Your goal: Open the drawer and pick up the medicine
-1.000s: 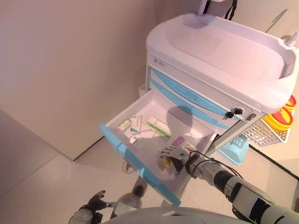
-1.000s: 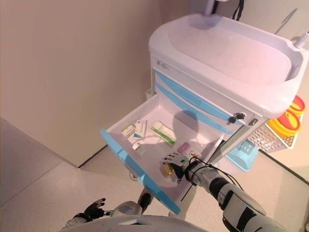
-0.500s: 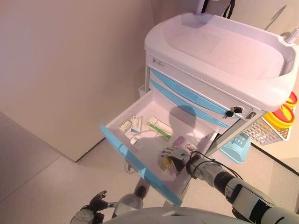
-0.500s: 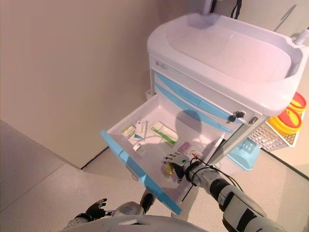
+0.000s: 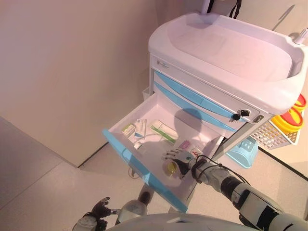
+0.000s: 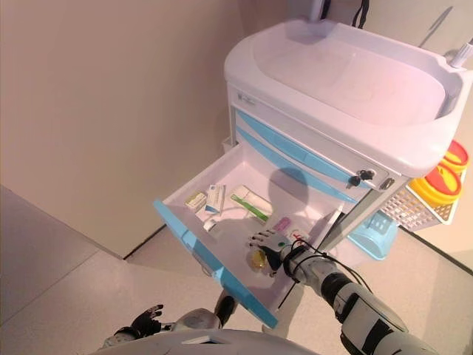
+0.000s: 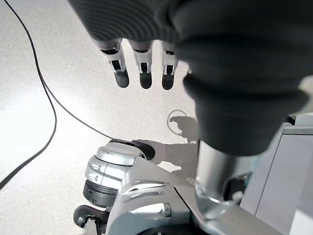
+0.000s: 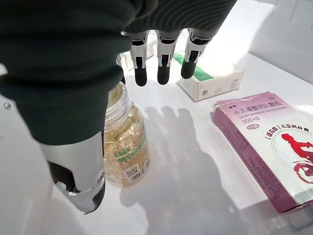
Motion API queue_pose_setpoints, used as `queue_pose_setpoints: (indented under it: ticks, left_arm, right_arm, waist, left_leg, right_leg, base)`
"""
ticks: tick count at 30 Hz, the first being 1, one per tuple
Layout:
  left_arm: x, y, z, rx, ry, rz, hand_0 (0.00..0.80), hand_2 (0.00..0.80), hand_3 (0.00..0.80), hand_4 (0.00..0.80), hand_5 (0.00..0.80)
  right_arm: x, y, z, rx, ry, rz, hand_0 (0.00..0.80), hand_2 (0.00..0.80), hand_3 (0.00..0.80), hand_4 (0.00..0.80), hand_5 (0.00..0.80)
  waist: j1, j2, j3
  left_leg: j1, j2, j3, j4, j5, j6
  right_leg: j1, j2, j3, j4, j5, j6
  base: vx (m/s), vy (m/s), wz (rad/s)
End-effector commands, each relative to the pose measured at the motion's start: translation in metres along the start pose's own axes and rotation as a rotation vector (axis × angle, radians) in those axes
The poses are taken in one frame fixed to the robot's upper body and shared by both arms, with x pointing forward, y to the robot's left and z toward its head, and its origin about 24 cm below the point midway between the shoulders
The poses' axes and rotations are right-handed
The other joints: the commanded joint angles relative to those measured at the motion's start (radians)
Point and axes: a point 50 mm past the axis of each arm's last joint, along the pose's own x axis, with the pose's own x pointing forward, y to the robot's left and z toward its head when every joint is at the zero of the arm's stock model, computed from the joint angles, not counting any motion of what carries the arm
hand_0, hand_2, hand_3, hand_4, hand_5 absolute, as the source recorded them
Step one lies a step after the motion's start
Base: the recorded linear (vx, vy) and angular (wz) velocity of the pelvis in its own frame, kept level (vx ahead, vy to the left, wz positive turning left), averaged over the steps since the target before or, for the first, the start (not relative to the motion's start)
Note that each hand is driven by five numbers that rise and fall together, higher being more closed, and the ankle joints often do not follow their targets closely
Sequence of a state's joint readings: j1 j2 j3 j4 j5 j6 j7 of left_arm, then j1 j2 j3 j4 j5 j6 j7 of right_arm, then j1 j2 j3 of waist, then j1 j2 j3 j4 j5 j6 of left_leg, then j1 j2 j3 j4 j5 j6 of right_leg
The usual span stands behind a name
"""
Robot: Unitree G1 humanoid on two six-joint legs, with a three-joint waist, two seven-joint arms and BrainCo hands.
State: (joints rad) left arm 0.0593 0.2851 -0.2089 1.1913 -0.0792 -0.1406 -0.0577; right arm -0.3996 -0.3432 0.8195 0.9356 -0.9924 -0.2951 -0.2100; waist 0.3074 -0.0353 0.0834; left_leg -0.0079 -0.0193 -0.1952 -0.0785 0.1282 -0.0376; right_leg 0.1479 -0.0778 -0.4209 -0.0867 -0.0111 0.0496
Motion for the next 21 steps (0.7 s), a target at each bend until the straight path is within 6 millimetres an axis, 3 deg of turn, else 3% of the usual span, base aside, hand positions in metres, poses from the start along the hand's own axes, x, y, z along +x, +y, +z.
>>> queue_pose_setpoints:
  ticks: [1, 20, 21]
  left_arm:
    - [0.0023, -0.0079, 0.0021, 0.042, -0.001, -0.024, 0.0, 0.0, 0.0, 0.0, 0.0]
    - [0.0015, -0.0093, -0.0015, 0.049, 0.004, -0.017, 0.0, 0.0, 0.0, 0.0, 0.0]
    - [0.0015, -0.0091, -0.0016, 0.049, 0.004, -0.017, 0.0, 0.0, 0.0, 0.0, 0.0]
  right_arm:
    - [0.0038, -0.0211, 0.0042, 0.007, -0.047, -0.1, 0.0, 0.0, 0.0, 0.0, 0.0]
    - [0.0031, -0.0157, 0.0115, 0.022, -0.078, -0.075, 0.0, 0.0, 0.0, 0.0, 0.0]
    - [0.0028, -0.0147, 0.0118, 0.022, -0.078, -0.072, 0.276, 0.276, 0.276, 0.276, 0.276]
  waist:
    - [0.01, -0.015, -0.001]
    - [0.009, -0.023, 0.003]
    - [0.009, -0.022, 0.003]
  left_leg:
    - [0.015, -0.044, 0.013, 0.019, -0.128, 0.028]
    - [0.02, -0.044, 0.017, 0.022, -0.134, 0.031]
    - [0.02, -0.044, 0.017, 0.022, -0.134, 0.031]
  right_leg:
    - [-0.06, -0.058, 0.052, 0.117, -0.051, 0.027]
    - [-0.058, -0.06, 0.052, 0.122, -0.054, 0.024]
    - [-0.059, -0.06, 0.052, 0.123, -0.054, 0.024]
  base:
    - [0.0, 0.0, 0.0]
    - [0.0, 0.0, 0.0]
    - [0.0, 0.0, 0.0]
